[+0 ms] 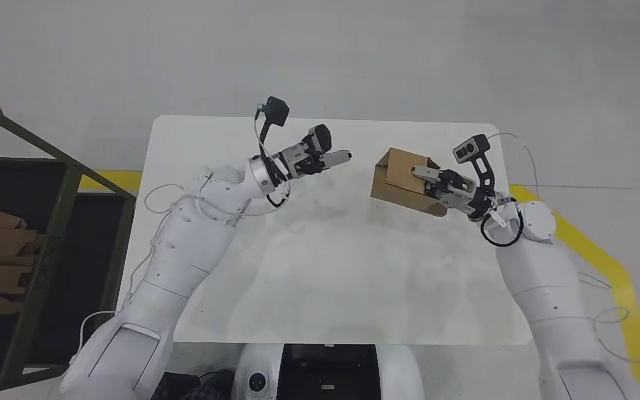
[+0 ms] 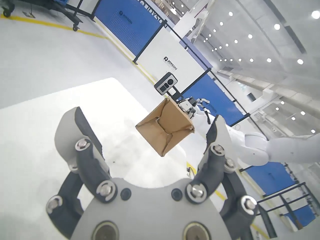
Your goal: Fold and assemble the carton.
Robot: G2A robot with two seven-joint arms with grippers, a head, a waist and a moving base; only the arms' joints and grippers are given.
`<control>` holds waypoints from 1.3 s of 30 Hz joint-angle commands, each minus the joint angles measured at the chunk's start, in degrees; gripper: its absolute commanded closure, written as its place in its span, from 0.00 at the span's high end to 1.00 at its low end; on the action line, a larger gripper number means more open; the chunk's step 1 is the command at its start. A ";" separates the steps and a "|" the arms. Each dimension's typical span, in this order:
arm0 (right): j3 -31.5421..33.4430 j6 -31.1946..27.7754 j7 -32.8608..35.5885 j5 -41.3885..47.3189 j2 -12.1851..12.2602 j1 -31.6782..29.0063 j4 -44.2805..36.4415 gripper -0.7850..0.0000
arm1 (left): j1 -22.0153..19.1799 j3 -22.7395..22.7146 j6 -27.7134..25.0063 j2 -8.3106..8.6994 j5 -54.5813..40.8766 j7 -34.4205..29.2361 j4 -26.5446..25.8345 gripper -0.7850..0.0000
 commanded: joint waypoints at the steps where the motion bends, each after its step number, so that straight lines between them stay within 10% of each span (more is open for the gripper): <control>1: 0.42 0.41 -0.21 -0.49 0.16 0.44 0.33 0.00 | 0.44 0.00 0.10 -0.10 5.97 4.81 -0.36 1.00; 27: 0.66 2.52 -3.89 -1.29 0.32 -0.39 -1.60 0.00 | 0.79 0.20 1.90 -0.27 14.63 11.34 -0.32 1.00; 39: 0.35 4.99 -2.49 -2.49 0.62 1.43 -0.62 0.00 | -3.28 1.26 -15.05 0.57 39.24 22.28 5.51 1.00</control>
